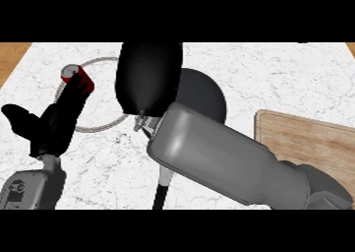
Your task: Pick the squash from the cutting board and place it in the pan
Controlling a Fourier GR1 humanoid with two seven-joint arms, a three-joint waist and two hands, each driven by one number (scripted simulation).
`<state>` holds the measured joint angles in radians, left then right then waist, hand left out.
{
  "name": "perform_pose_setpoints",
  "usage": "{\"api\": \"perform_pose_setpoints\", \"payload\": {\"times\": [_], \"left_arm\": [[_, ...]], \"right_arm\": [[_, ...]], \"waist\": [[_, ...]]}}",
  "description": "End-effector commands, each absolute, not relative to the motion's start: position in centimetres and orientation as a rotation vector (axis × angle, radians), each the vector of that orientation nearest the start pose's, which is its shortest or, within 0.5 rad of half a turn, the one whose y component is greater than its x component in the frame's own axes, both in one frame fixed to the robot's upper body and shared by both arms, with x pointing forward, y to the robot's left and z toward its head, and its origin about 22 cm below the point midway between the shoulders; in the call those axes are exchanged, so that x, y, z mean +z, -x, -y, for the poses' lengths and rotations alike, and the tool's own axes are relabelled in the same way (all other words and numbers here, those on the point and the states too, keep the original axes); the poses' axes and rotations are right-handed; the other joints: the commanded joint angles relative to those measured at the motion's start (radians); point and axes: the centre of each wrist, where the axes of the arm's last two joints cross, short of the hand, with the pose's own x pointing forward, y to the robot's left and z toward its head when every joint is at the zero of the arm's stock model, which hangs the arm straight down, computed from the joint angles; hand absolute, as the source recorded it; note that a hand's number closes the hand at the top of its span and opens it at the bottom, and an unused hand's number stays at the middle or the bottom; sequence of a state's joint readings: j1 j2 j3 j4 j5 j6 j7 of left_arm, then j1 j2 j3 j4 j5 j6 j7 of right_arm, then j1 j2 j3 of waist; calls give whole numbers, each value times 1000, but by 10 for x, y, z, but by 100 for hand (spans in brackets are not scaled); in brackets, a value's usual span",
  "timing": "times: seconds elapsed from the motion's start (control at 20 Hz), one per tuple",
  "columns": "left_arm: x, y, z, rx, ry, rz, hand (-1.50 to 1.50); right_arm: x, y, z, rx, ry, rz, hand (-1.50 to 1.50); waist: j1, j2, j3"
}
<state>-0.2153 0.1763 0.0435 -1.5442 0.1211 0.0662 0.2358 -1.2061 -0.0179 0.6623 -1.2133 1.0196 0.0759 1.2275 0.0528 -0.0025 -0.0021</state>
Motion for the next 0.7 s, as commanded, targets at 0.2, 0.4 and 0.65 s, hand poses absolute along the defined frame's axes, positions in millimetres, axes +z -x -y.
{"api": "perform_pose_setpoints", "payload": {"times": [0.2,0.4,0.65], "left_arm": [[56,-277,-278,52,-96,1513,0],[53,-283,-264,40,-106,1520,0],[47,-276,-276,31,-79,1534,0]], "right_arm": [[185,-321,-14,593,1404,1362,150],[162,-334,24,608,1375,1406,150],[104,-346,32,638,1281,1410,150]], "waist": [[-49,-1,3],[-57,3,3],[-42,7,2]]}}
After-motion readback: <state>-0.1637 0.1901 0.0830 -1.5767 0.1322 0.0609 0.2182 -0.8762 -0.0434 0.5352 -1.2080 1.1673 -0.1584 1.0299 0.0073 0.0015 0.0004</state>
